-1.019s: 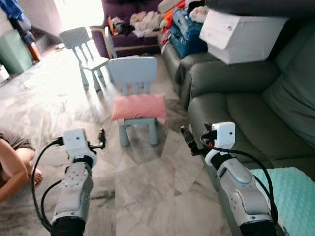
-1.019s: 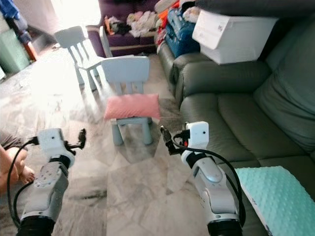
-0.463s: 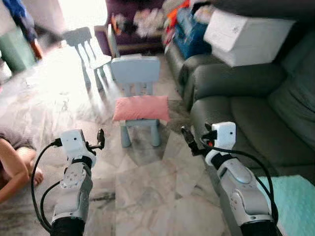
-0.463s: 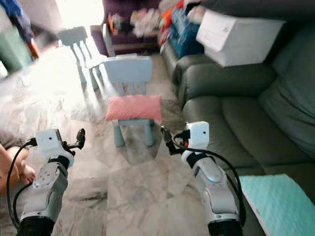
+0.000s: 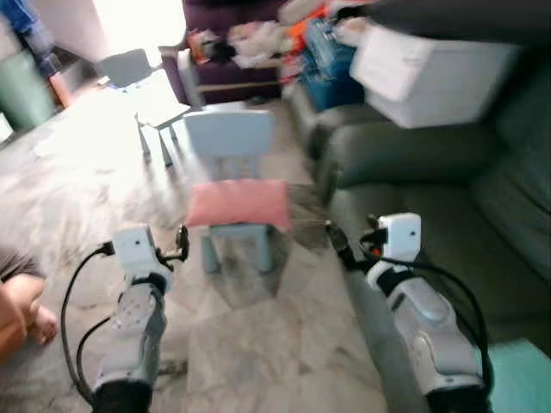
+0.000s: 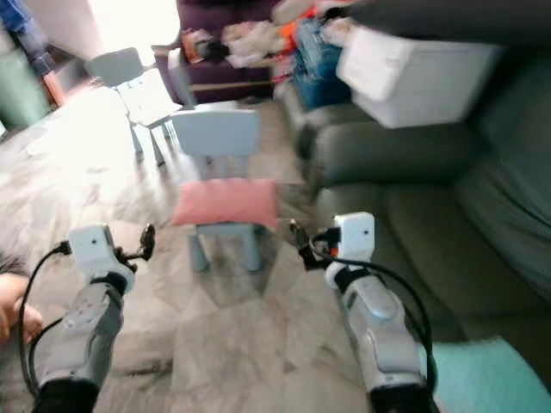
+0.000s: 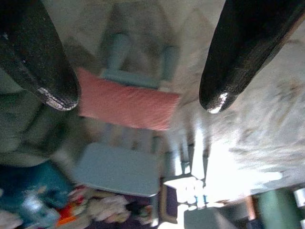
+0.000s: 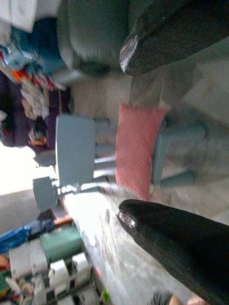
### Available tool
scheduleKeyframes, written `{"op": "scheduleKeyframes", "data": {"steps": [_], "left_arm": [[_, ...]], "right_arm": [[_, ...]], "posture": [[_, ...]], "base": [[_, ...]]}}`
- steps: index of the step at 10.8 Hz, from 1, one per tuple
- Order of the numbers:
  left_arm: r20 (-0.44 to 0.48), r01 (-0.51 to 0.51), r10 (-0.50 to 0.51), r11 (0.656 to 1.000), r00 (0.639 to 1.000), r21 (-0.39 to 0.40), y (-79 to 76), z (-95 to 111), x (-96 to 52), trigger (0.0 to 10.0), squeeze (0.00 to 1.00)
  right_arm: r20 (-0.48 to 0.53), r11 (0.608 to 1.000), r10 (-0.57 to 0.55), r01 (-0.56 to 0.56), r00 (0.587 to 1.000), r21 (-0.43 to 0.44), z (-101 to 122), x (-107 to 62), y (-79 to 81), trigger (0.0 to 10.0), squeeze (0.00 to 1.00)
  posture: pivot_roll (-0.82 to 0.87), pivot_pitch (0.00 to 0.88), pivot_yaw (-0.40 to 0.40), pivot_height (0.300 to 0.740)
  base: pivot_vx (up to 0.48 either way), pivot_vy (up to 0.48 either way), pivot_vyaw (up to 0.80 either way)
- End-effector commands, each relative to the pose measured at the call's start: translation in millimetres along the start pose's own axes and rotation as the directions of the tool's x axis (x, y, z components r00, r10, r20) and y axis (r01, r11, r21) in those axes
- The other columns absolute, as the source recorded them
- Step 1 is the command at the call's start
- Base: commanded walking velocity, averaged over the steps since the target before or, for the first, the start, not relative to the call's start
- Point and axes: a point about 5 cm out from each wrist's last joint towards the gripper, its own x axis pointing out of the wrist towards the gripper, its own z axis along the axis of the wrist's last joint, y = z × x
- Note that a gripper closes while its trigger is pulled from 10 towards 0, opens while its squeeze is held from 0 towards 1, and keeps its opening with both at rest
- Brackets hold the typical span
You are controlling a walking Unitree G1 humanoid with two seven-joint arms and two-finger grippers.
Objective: Move the pillow to the sofa
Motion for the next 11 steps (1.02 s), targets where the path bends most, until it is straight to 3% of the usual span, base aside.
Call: {"op": "scheduleKeyframes", "data": {"steps": [1,3,5,9,11], "left_arm": [[0.010,0.001,-0.001,1.000,1.000,-0.010,-0.1,4.6,2.0,10.0,0.00],[0.007,0.000,0.000,1.000,1.000,-0.012,-0.2,3.8,1.5,10.0,0.00],[0.002,-0.004,0.004,1.000,1.000,-0.021,0.6,2.7,1.3,10.0,0.00],[-0.006,0.002,-0.002,1.000,1.000,-0.017,-0.2,1.8,1.2,10.0,0.00],[-0.002,0.008,-0.008,1.000,1.000,-0.001,0.2,2.0,1.2,10.0,0.00]], "right_arm": [[0.011,1.000,0.016,-0.015,1.000,-0.010,3.6,0.8,1.9,10.0,0.00],[0.011,1.000,0.016,-0.016,1.000,-0.009,3.6,1.2,1.7,10.0,0.00],[0.011,1.000,0.016,-0.016,1.000,-0.009,3.4,1.3,2.0,10.0,0.00],[0.012,1.000,0.013,-0.012,1.000,-0.009,3.5,1.2,0.9,10.0,0.00],[0.015,1.000,0.011,-0.011,1.000,-0.010,4.3,1.5,0.7,10.0,0.00]], "posture": [[-0.10,0.001,0.065,0.740],[-0.09,0.002,0.065,0.740],[-0.10,0.003,0.066,0.740],[-0.10,0.005,0.066,0.740],[-0.10,0.004,0.066,0.740]], "base": [[0.390,0.000,0.00],[0.386,0.000,0.00],[0.287,0.384,0.00],[0.000,0.420,0.00],[0.308,0.367,0.00]]}}
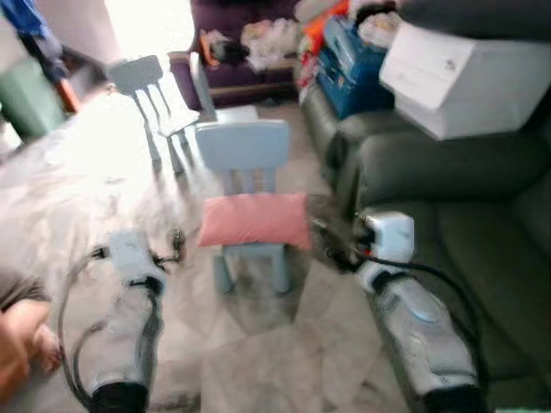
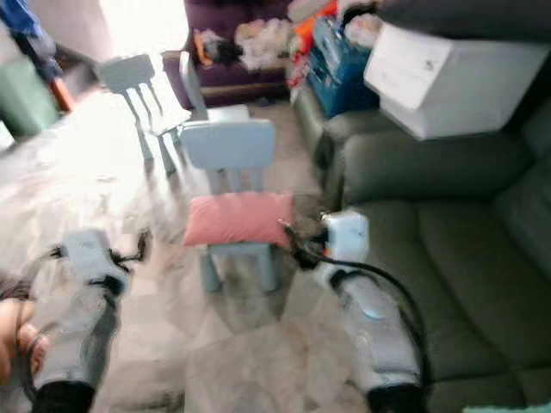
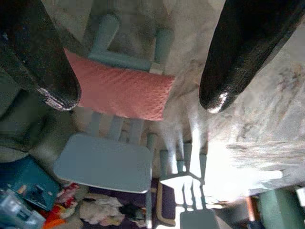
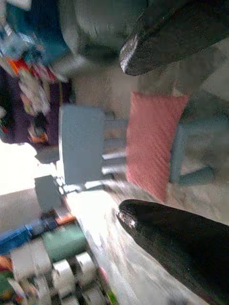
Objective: Move the pillow to the sofa
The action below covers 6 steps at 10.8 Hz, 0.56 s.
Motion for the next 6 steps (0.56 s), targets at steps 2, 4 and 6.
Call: {"op": "scheduleKeyframes", "data": {"steps": [2,4,6], "left_arm": [[0.019,-0.002,0.001,1.000,1.000,0.027,6.4,6.7,1.7,10.0,0.00],[0.013,0.000,0.000,1.000,1.000,0.030,7.2,5.5,0.9,10.0,0.00],[0.005,-0.005,0.005,1.000,1.000,0.029,8.1,3.8,0.2,10.0,0.00]], "right_arm": [[0.036,1.000,0.026,-0.026,0.999,0.003,7.9,4.8,8.1,10.0,0.00],[0.040,1.000,0.028,-0.028,0.999,0.003,8.4,4.5,8.1,10.0,0.00],[0.045,0.999,0.033,-0.034,0.998,0.000,9.3,4.7,8.4,10.0,0.00]], "posture": [[-0.10,0.005,0.068,0.740],[-0.10,0.005,0.067,0.740],[-0.10,0.005,0.067,0.740]], "base": [[0.375,0.296,0.00],[0.407,0.253,0.00],[0.428,0.000,0.00]]}}
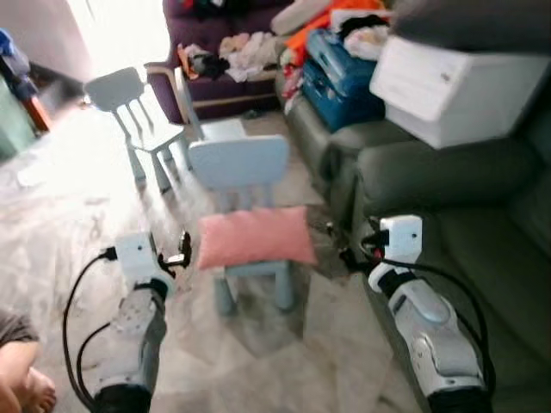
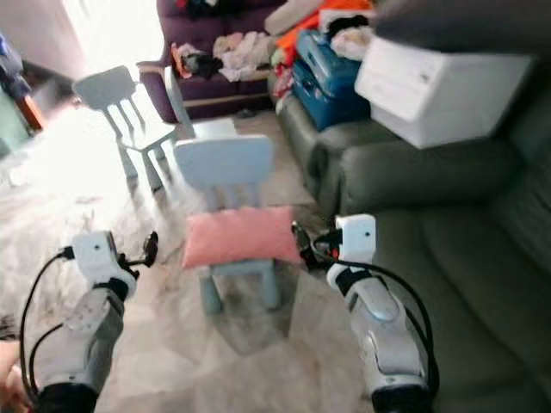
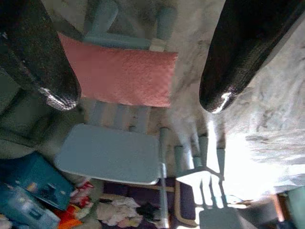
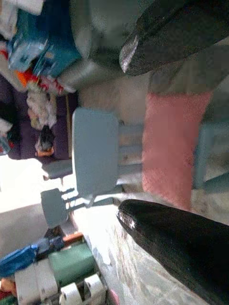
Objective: Move the pillow to the sofa
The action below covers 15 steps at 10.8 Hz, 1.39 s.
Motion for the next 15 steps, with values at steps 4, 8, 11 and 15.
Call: {"op": "scheduleKeyframes", "data": {"steps": [4,8,11,15], "left_arm": [[0.002,-0.039,0.039,0.999,0.999,0.010,12.5,2.5,-1.0,10.0,0.00],[0.000,-0.046,0.046,0.999,0.999,0.008,13.1,1.3,-2.1,10.0,0.00],[0.000,-0.050,0.050,0.999,0.999,0.003,13.2,1.3,-2.5,10.0,0.00],[-0.013,-0.063,0.063,0.998,0.998,-0.011,13.5,-0.6,-2.9,10.0,0.00]], "right_arm": [[0.030,0.999,0.046,-0.046,0.999,0.003,6.3,4.9,11.4,10.0,0.00],[0.029,0.999,0.054,-0.054,0.998,-0.001,6.5,5.0,12.4,10.0,0.00],[0.022,0.998,0.058,-0.058,0.998,-0.007,5.2,4.8,12.2,10.0,0.00],[0.018,0.998,0.064,-0.064,0.998,-0.015,4.7,4.8,12.3,10.0,0.00]], "posture": [[-0.10,0.008,0.067,0.740],[-0.09,0.008,0.062,0.740],[-0.09,0.005,0.059,0.740],[-0.09,0.006,0.056,0.740]], "base": [[0.432,0.000,0.00],[0.446,0.000,0.00],[0.449,0.000,0.00],[0.429,0.064,0.00]]}}
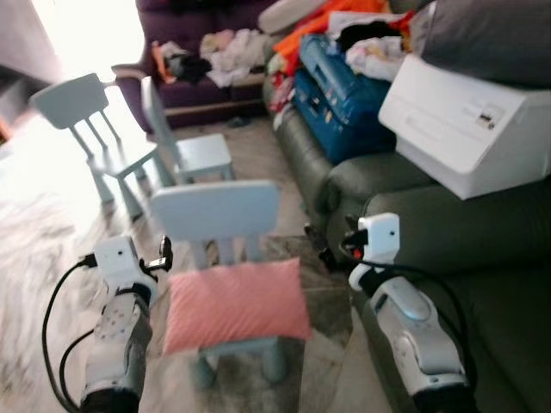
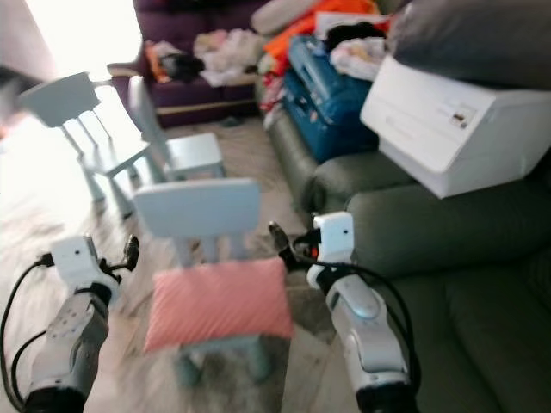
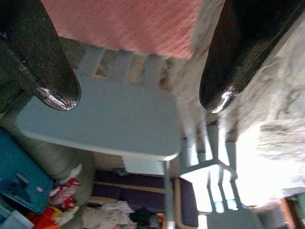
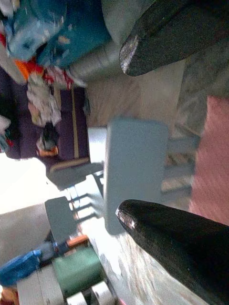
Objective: Move the pillow to the sofa
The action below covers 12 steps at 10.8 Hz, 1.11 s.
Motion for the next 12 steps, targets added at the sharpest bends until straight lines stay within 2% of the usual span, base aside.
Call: {"op": "scheduleKeyframes", "data": {"steps": [1,4,6,12], "left_arm": [[-0.003,0.008,-0.008,1.000,1.000,-0.002,-4.3,0.8,0.5,10.0,0.00],[0.001,0.021,-0.021,1.000,1.000,-0.006,-6.5,1.1,1.1,10.0,0.00],[-0.015,-0.002,0.002,1.000,1.000,-0.003,-6.3,-1.1,2.0,10.0,0.00],[-0.028,-0.011,0.009,0.998,1.000,-0.060,-13.4,0.0,4.5,10.0,0.00]], "right_arm": [[0.010,1.000,-0.012,0.012,1.000,-0.016,4.0,-1.3,-5.2,10.0,0.00],[0.007,1.000,-0.016,0.016,1.000,-0.015,3.3,-1.6,-5.5,10.0,0.00],[0.005,1.000,-0.019,0.019,1.000,-0.014,2.5,-2.1,-6.3,10.0,0.00],[0.002,1.000,-0.018,0.018,1.000,-0.011,1.3,-2.1,-5.7,10.0,0.00]], "posture": [[-0.09,0.007,0.057,0.740],[-0.09,0.007,0.057,0.740],[-0.10,0.009,0.060,0.740],[-0.09,0.010,0.060,0.740]], "base": [[0.368,0.307,0.00],[0.308,0.366,0.00],[0.000,0.000,0.00],[0.000,0.000,0.00]]}}
